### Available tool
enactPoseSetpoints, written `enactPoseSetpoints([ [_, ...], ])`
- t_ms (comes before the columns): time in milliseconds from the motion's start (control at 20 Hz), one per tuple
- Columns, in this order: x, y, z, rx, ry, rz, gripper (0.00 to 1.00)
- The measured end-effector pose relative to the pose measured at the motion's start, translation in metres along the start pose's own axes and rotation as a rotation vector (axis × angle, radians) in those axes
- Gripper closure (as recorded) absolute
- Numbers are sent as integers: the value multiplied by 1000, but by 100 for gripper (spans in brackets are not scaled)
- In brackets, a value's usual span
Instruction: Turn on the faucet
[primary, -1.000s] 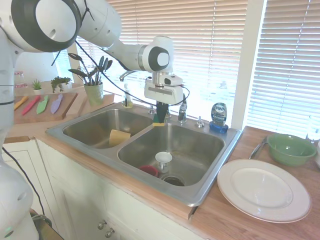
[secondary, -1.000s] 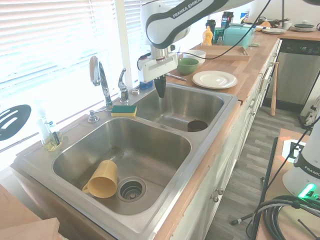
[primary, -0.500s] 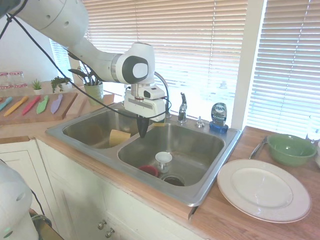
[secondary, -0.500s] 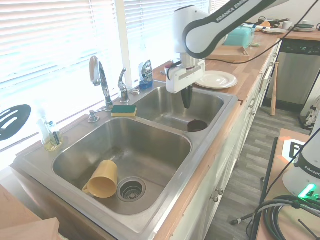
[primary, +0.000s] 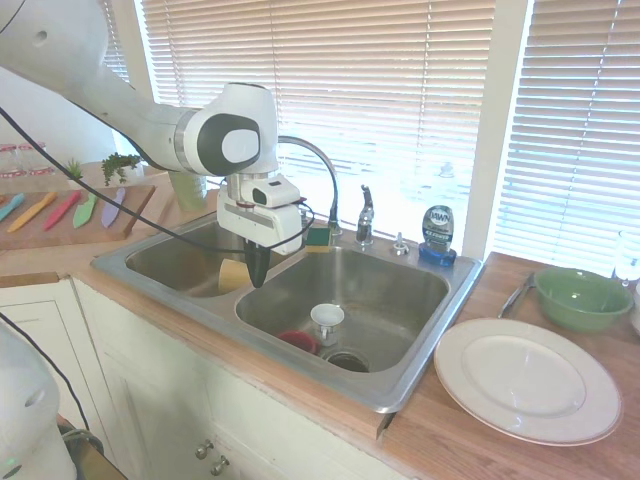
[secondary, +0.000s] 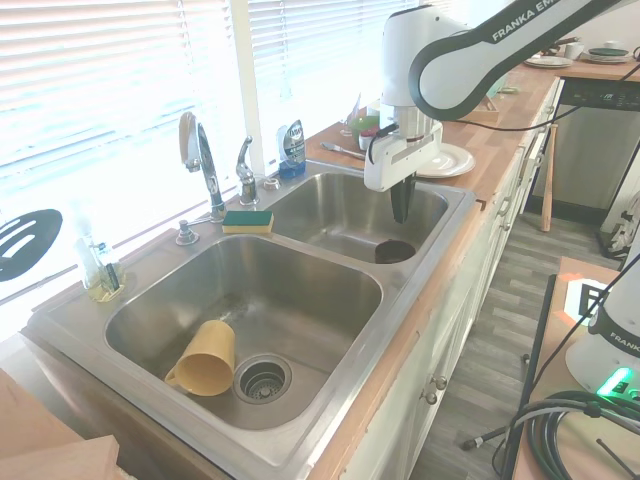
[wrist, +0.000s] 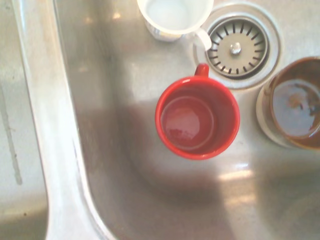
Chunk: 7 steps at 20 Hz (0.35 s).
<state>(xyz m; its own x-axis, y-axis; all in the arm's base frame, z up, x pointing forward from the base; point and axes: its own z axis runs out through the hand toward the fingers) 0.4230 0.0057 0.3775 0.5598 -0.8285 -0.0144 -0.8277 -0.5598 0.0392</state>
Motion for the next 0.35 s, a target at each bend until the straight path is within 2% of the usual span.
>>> enactPoseSetpoints([
  [350, 2, 2, -3, 6, 1, 9, 0],
])
